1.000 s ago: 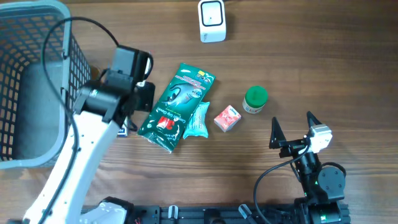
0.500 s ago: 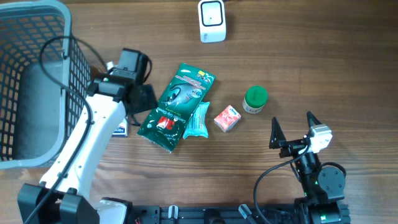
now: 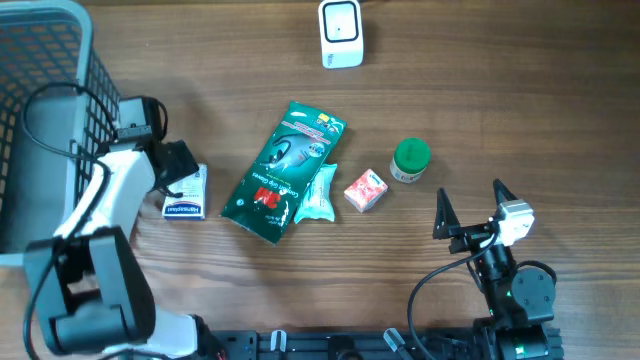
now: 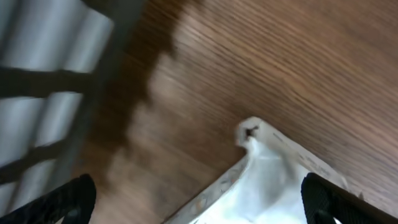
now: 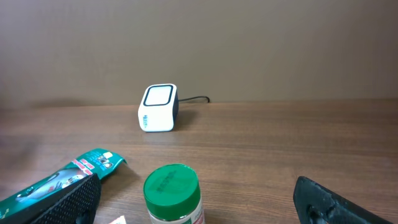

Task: Scan the item barcode
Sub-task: 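Lift the white packet out of the basket with the left gripper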

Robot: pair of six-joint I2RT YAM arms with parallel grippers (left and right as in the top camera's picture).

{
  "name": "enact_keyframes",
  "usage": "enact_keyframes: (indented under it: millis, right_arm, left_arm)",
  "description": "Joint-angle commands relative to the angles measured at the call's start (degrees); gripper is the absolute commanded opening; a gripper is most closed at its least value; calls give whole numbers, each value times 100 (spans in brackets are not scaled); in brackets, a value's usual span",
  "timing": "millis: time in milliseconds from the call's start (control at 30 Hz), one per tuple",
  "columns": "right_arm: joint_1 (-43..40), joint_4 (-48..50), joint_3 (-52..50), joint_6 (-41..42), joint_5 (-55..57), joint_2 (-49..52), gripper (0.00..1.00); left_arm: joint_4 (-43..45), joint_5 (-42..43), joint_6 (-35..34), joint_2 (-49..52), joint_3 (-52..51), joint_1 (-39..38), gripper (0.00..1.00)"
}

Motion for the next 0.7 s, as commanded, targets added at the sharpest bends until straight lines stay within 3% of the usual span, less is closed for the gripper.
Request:
enact_keyframes:
  millis: [0, 167, 367, 500, 600, 667]
  right_arm:
    - [22, 13, -4, -55, -4, -26, 100]
    - [22, 13, -4, -55, -4, -26, 100]
    - [22, 13, -4, -57, -4, -26, 100]
    - [22, 13, -4, -52, -4, -26, 100]
    - [22, 13, -4, -55, -4, -26, 100]
    - [22, 13, -4, -55, -4, -26, 100]
  left_arm:
    - [72, 741, 697, 409, -72, 118, 100]
    - [111, 1115, 752, 332, -72, 118, 100]
    - [103, 1298, 752, -833, -72, 116, 100]
    - [-136, 1318, 826, -946, -72, 116, 100]
    - [-219, 2308, 1880, -916, -74, 116, 100]
    - [-256, 2319, 2256, -817, -81, 118, 100]
